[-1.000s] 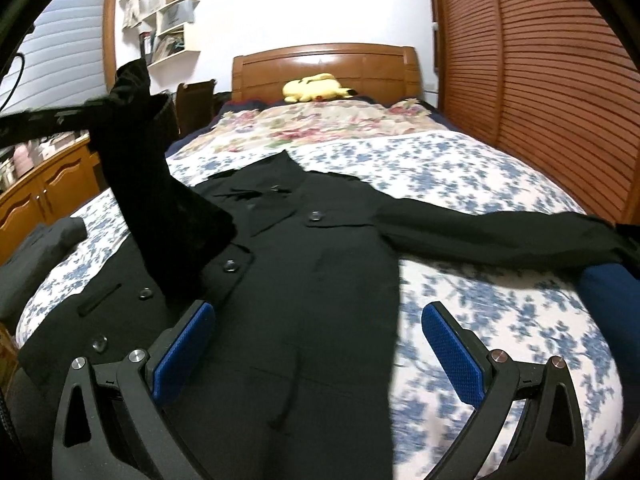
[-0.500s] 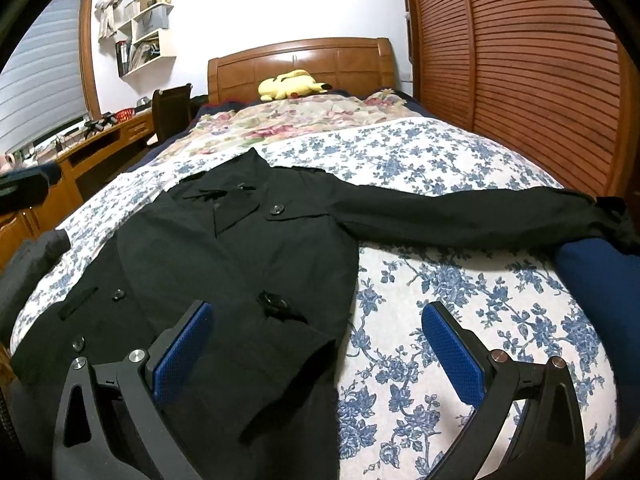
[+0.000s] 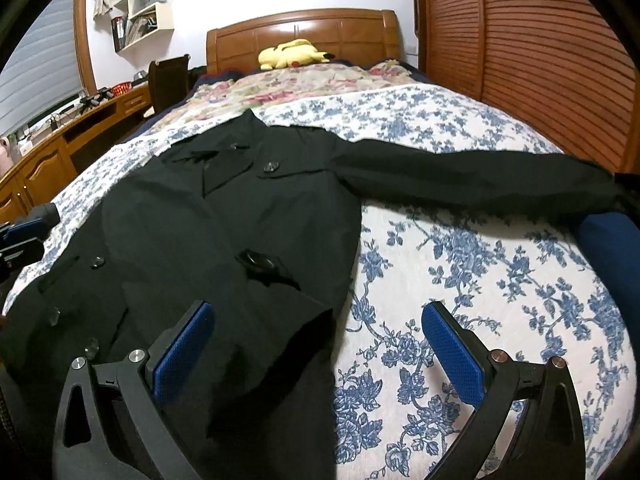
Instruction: Fold large clothes
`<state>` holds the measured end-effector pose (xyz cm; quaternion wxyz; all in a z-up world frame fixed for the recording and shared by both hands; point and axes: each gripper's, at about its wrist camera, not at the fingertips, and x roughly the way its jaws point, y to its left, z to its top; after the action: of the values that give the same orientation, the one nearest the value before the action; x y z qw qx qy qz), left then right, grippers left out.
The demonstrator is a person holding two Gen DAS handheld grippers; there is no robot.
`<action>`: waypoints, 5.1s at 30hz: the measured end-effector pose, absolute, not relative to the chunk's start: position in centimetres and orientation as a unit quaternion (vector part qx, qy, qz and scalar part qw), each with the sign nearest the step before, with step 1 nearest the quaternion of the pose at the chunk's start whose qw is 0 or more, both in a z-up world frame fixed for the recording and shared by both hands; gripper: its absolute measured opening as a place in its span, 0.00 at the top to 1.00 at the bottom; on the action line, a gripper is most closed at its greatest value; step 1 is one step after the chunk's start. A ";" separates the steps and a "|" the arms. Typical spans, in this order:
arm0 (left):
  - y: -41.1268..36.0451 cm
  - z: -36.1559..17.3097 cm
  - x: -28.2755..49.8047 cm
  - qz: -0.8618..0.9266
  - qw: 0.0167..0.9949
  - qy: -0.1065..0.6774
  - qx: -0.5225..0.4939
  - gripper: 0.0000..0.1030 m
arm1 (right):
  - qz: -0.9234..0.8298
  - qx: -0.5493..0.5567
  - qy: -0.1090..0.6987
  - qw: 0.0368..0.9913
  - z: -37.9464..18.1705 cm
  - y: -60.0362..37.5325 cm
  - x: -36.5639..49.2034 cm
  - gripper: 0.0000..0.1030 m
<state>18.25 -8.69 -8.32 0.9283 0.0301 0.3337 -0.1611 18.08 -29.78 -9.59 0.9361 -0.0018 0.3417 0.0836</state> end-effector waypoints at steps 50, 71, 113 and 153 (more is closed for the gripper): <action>-9.7 -12.5 18.4 -0.162 0.947 0.278 0.019 0.49 | -0.229 0.076 0.346 0.907 -0.1 -60.6 22.7 0.01; -10.2 -12.5 18.0 -0.172 0.942 0.287 0.035 0.49 | -0.182 -0.001 0.367 0.912 4.5 -54.6 27.1 0.94; -2.5 -9.3 13.7 -0.154 0.955 0.255 0.009 0.49 | 0.222 -0.172 0.302 0.911 7.4 -21.5 16.9 0.94; 6.8 -8.6 11.4 -0.110 0.962 0.240 -0.062 0.49 | 0.225 -0.077 0.381 0.894 -5.3 -21.6 18.5 0.47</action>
<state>11.44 6.77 -8.60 0.9625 -0.0620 0.2401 -0.1100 18.51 -21.64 -5.29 0.8936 -0.0770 0.3807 0.2249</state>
